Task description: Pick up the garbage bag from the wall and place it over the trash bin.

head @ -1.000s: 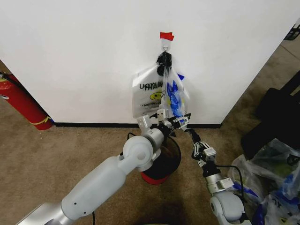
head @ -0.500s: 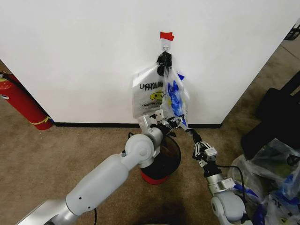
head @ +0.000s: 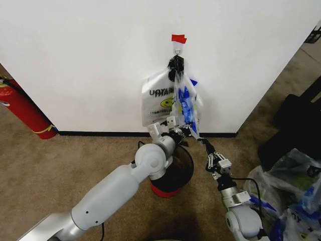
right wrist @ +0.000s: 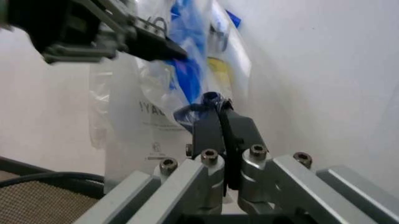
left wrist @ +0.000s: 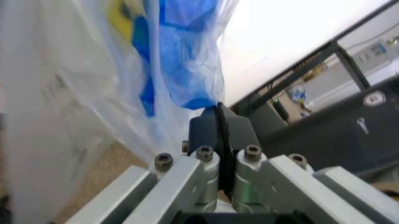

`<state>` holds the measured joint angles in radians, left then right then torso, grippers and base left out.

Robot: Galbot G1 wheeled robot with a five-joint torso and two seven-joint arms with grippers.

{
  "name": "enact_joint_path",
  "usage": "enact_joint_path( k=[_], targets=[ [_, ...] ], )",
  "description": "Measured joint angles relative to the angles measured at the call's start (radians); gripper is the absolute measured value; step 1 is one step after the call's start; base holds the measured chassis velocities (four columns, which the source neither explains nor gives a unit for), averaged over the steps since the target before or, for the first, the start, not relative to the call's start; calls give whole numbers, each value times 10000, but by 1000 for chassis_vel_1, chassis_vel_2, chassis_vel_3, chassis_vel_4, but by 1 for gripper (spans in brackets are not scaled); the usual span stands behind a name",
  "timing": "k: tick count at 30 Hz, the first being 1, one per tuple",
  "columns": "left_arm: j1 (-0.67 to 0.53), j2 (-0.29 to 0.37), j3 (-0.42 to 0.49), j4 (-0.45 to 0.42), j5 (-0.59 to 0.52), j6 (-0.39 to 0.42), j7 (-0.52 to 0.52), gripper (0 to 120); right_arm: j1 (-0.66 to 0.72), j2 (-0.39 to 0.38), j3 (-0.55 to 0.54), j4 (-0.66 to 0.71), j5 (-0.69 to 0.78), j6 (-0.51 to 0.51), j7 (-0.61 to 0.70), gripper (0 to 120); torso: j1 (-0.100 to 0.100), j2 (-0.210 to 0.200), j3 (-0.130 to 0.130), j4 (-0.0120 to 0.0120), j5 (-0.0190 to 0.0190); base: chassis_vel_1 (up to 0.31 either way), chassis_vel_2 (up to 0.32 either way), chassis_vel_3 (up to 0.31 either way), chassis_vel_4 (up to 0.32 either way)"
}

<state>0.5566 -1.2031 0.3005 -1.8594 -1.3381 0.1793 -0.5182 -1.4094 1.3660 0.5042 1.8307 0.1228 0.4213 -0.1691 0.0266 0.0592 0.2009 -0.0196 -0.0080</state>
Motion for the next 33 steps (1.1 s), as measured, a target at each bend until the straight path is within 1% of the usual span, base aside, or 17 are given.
enact_joint_path(
  k=[6, 7, 8, 12, 14, 19, 21, 24, 28, 30, 33],
  targets=[
    [585, 956, -731, -777, 194, -139, 44, 0, -72, -53, 229, -162, -3, -23, 462, 0, 0, -1, 1, 7, -1, 0, 0, 0, 0],
    [585, 956, -731, -777, 194, -139, 44, 0, -72, -53, 229, -162, -3, -23, 462, 0, 0, -1, 1, 7, -1, 0, 0, 0, 0],
    [695, 1137, -842, -986, 262, -177, 57, 0, -116, -80, 244, -159, -5, -21, 517, 0, 0, 0, 0, 6, -2, 0, 0, 0, 0],
    [875, 1498, -1014, -1553, 516, -241, 58, 0, -215, -107, 250, -40, -170, -83, 692, 0, 0, 0, 0, 2, -2, 0, 0, 0, 0],
    [922, 1602, -1080, -1677, 552, -252, 58, 0, -220, -103, 250, -24, -221, -108, 758, 0, -1, 0, 0, 1, -2, 0, 0, 0, 0],
    [1432, 2134, -1618, -2268, 672, -303, 55, 0, -408, -129, 311, 225, -315, -265, 1046, 0, -1, 0, 0, 4, -1, 0, 0, 0, 0],
    [1550, 2186, -1719, -2365, 681, -308, 56, 0, -466, -134, 327, 290, -339, -317, 1079, 0, -1, 0, 0, 4, -2, 0, 0, 0, 0],
    [2040, 2354, -2057, -2709, 788, -331, 67, 0, -742, -149, 362, 511, -398, -355, 1116, 0, -1, 0, 0, 4, -2, 0, 0, 0, 0],
    [2319, 2364, -2130, -2980, 965, -375, 94, 0, -1033, -210, 388, 759, -420, -132, 1086, 0, -1, 0, 0, 4, -1, 0, 0, 0, 0],
    [2422, 2306, -2127, -3063, 1206, -421, 117, 0, -1268, -305, 453, 997, -406, 53, 772, 0, 0, 1, 0, 4, -2, 0, 0, 0, 0],
    [2492, 2218, -2109, -3113, 1376, -466, 125, 0, -1682, -476, 604, 1324, -297, 459, -2, 8, -1, 0, 0, 4, -1, 0, 0, 0, 0]
  ],
)
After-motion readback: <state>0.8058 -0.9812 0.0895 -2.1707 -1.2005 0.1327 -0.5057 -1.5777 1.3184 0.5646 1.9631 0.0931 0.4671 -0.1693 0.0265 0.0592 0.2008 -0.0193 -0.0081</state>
